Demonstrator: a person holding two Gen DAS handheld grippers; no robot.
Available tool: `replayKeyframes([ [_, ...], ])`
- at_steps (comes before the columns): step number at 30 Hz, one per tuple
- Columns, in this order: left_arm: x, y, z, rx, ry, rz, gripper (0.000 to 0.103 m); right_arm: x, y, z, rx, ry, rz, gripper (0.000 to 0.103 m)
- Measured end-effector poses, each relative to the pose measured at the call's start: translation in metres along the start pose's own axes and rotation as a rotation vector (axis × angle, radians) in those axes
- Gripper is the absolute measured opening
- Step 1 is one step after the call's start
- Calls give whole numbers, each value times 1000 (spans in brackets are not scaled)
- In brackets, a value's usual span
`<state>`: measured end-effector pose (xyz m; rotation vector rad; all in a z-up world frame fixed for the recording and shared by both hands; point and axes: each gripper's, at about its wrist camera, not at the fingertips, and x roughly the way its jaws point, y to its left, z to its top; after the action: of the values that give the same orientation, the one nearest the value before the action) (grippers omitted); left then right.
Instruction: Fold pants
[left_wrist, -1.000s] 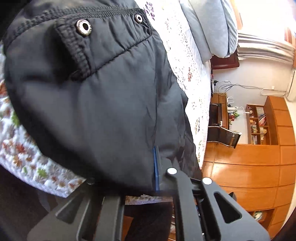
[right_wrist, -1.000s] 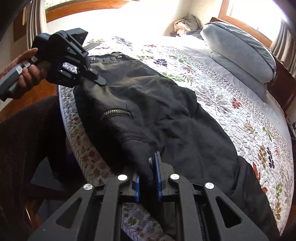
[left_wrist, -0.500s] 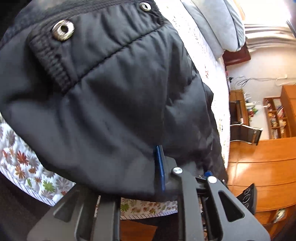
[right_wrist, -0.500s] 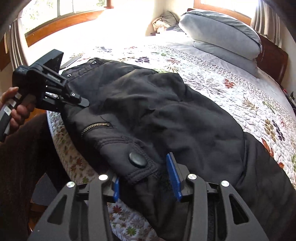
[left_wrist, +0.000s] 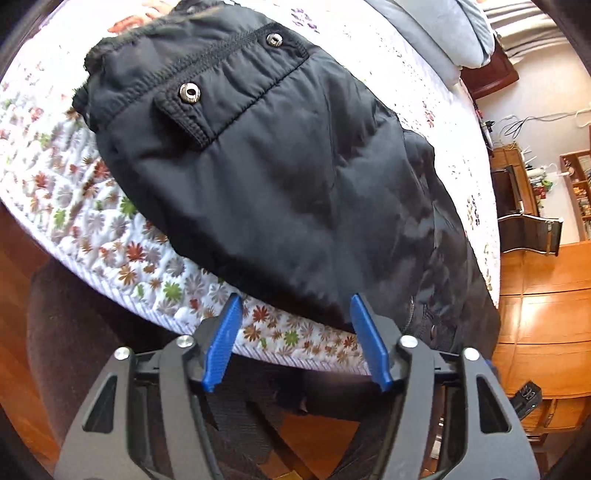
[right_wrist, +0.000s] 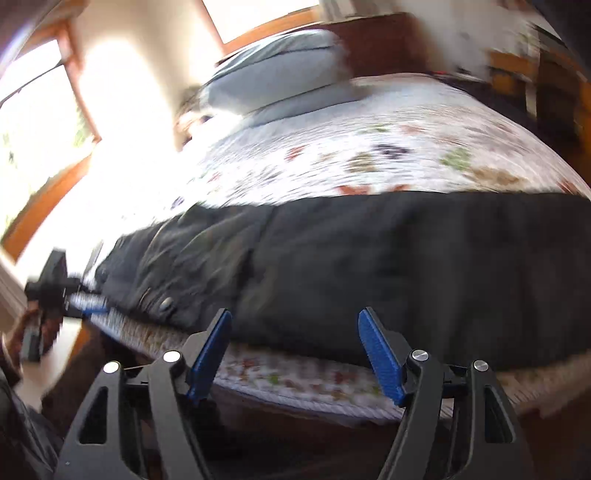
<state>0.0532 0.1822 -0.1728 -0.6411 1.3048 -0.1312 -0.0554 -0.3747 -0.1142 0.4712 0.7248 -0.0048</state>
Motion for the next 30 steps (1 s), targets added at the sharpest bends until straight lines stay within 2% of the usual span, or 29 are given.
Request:
replayKeyframes([
  [1, -3, -3, 0, 5, -16, 15, 67, -19, -31, 1, 107, -55, -37, 72],
  [3, -10, -11, -4, 21, -55, 33, 77, -50, -91, -2, 311, -134, -134, 73],
  [4, -12, -17, -4, 35, -77, 47, 79, -62, -114, -5, 384, -170, -151, 73],
  [6, -15, -29, -4, 54, -118, 88, 91, -76, -152, -14, 507, -225, -138, 73],
  [9, -16, -44, -7, 60, -163, 123, 94, -75, -182, -22, 606, -243, -112, 73],
  [11, -16, -49, -7, 43, -169, 126, 98, -68, -192, -23, 641, -240, -81, 68],
  [14, -16, -56, -9, 21, -194, 122, 98, -58, -198, -21, 664, -245, -43, 51],
  [15, -15, -58, -10, 19, -204, 131, 98, -54, -199, -20, 672, -243, -36, 48],
  [16, -17, -60, -10, 21, -212, 141, 98, -51, -202, -19, 675, -247, -25, 39],
  [17, -18, -61, -10, 27, -218, 151, 98, -49, -203, -17, 673, -254, -27, 34],
  [18, -18, -63, -11, 34, -222, 160, 98, -49, -203, -16, 659, -261, -44, 18],
  [20, -21, -66, -12, 54, -236, 181, 98, -46, -201, -6, 617, -273, -57, 6],
  [24, -20, -73, -14, 98, -248, 212, 98, -40, -193, 14, 550, -265, -91, 4],
  [30, -6, -84, -18, 125, -207, 195, 98, -23, -196, 19, 610, -188, -136, 4],
])
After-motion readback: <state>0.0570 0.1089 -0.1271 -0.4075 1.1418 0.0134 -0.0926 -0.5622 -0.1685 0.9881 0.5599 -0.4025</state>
